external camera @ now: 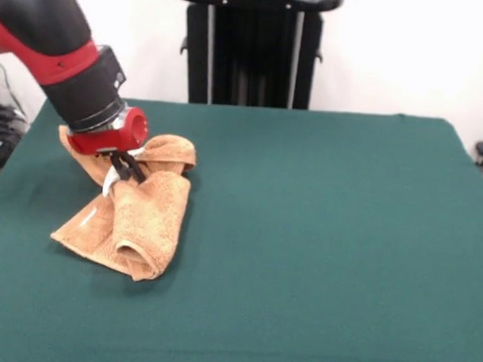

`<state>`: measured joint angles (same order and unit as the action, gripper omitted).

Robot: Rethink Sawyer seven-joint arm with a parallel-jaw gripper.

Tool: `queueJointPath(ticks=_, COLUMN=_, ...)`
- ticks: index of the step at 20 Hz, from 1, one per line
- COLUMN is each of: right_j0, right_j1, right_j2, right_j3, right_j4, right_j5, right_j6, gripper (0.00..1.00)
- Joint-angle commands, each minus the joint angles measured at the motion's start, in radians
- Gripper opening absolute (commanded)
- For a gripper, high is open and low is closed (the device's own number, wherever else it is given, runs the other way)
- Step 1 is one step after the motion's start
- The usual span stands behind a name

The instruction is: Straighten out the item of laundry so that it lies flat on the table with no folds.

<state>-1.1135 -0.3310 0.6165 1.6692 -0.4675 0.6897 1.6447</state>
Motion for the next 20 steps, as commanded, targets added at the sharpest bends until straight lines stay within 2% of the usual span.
queueJointPath(ticks=1, right_j0=0.012, right_j1=0.572, right_j2=0.267, right_j3=0.057, right_j4=-0.148, right_j5=-0.225, right_j6=-0.527, gripper=0.00)
queueJointPath(ticks=5, right_j0=-0.020, right_j1=0.606, right_j2=0.301, right_j3=0.059, right_j4=-0.175, right_j5=-0.211, right_j6=-0.601, gripper=0.00)
queueJointPath(ticks=9, right_j0=-0.046, right_j1=0.657, right_j2=0.326, right_j3=0.045, right_j4=-0.154, right_j5=-0.136, right_j6=-0.685, gripper=0.00)
queueJointPath(ticks=13, right_j0=-0.054, right_j1=0.677, right_j2=0.338, right_j3=0.036, right_j4=-0.141, right_j5=-0.082, right_j6=-0.711, gripper=0.00)
queueJointPath(ticks=14, right_j0=-0.051, right_j1=0.673, right_j2=0.336, right_j3=0.037, right_j4=-0.150, right_j5=-0.093, right_j6=-0.696, gripper=0.00)
queueJointPath(ticks=20, right_j0=0.075, right_j1=0.501, right_j2=0.269, right_j3=0.073, right_j4=-0.254, right_j5=-0.339, right_j6=-0.338, gripper=0.00)
